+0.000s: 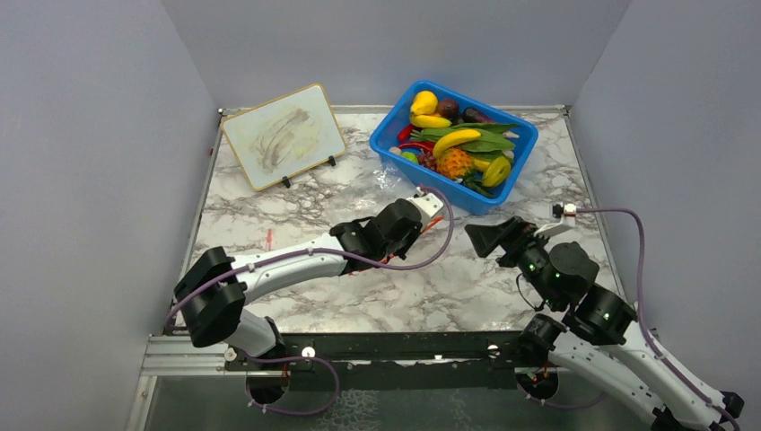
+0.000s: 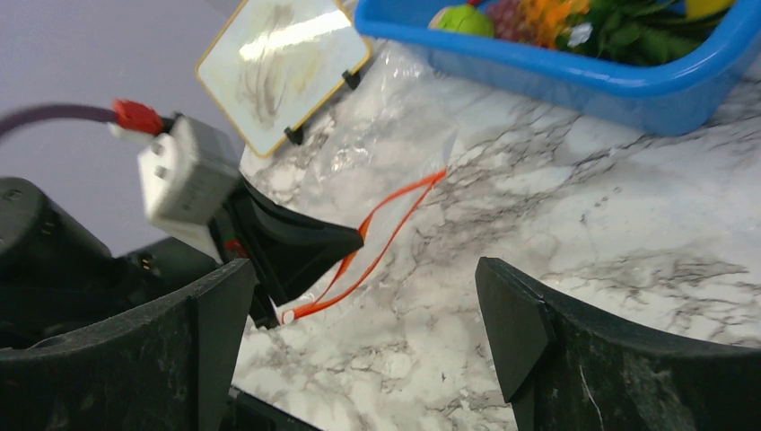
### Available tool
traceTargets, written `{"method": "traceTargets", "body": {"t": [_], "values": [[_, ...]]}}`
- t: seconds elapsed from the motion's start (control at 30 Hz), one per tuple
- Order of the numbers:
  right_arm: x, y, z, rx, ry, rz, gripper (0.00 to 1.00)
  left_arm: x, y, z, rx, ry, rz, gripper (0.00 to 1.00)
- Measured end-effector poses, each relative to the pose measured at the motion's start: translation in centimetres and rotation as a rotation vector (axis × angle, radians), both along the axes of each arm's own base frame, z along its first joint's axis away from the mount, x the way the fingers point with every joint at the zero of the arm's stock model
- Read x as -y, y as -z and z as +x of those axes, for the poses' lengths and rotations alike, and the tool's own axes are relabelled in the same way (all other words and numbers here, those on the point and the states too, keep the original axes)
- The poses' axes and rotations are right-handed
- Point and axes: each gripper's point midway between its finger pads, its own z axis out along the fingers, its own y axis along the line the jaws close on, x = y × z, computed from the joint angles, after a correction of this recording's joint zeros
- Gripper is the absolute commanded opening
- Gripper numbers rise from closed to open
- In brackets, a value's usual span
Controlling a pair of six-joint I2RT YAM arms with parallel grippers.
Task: Place the food in the zip-top bag and seal the zipper
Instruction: Open the zipper of the food storage bag.
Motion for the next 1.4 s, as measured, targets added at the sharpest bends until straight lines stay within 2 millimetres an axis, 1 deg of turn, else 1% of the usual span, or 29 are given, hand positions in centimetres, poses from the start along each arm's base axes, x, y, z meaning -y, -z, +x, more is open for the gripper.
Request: {"method": "traceTargets", "body": {"t": [0.1, 0.2, 0.27, 0.33, 0.43, 0.53, 0.6, 0.7, 0.8, 1.03, 1.2, 1.33, 1.37, 1.4], "values": [[-2.0, 1.8, 0.0, -0.046, -0.068, 0.007, 0.82, -0.1, -1.7, -0.1, 0.005, -0.028, -0.061, 0.0], [-4.0, 3.6, 0.0, -0.105, -0.132, 0.014, 0.68, -0.2, -2.9, -0.3, 0.003, -0.049, -0.109, 0.0], [-5.4, 4.6, 0.1, -0.142, -0.171, 0.025, 0.58, -0.2, -3.3, -0.3, -0.002, -0.065, -0.13, 0.0], [-6.9, 5.7, 0.2, -0.18, -0.212, 0.039, 0.51, -0.3, -3.9, -0.4, -0.002, -0.077, -0.154, 0.0], [-9.0, 7.1, 0.5, -0.227, -0.266, 0.056, 0.46, -0.5, -4.2, -0.5, -0.011, -0.096, -0.169, 0.0], [-10.8, 8.3, 0.8, -0.268, -0.309, 0.067, 0.45, -0.7, -4.1, -0.7, -0.029, -0.113, -0.173, 0.0], [-11.6, 9.0, 1.0, -0.289, -0.329, 0.073, 0.45, -0.8, -4.0, -0.8, -0.041, -0.122, -0.175, 0.0], [-12.5, 9.3, 1.3, -0.299, -0.344, 0.084, 0.45, -0.9, -4.0, -1.0, -0.055, -0.134, -0.187, 0.0], [-12.8, 9.3, 1.5, -0.302, -0.34, 0.102, 0.43, -0.9, -4.4, -1.1, -0.06, -0.144, -0.205, 0.0], [-13.0, 9.1, 2.1, -0.309, -0.313, 0.135, 0.4, -1.1, -5.1, -1.3, -0.078, -0.168, -0.245, 0.0], [-13.2, 9.3, 2.7, -0.315, -0.291, 0.14, 0.37, -1.0, -5.4, -1.5, -0.096, -0.182, -0.269, 0.0], [-13.8, 9.0, 3.3, -0.308, -0.29, 0.149, 0.25, -1.1, -6.2, -1.7, -0.1, -0.192, -0.301, 0.0], [-13.9, 8.9, 3.4, -0.306, -0.291, 0.151, 0.21, -1.2, -6.4, -1.7, -0.099, -0.193, -0.307, 0.0], [-14.0, 8.8, 3.4, -0.304, -0.291, 0.151, 0.15, -1.2, -6.7, -1.8, -0.098, -0.193, -0.315, 0.0]]}}
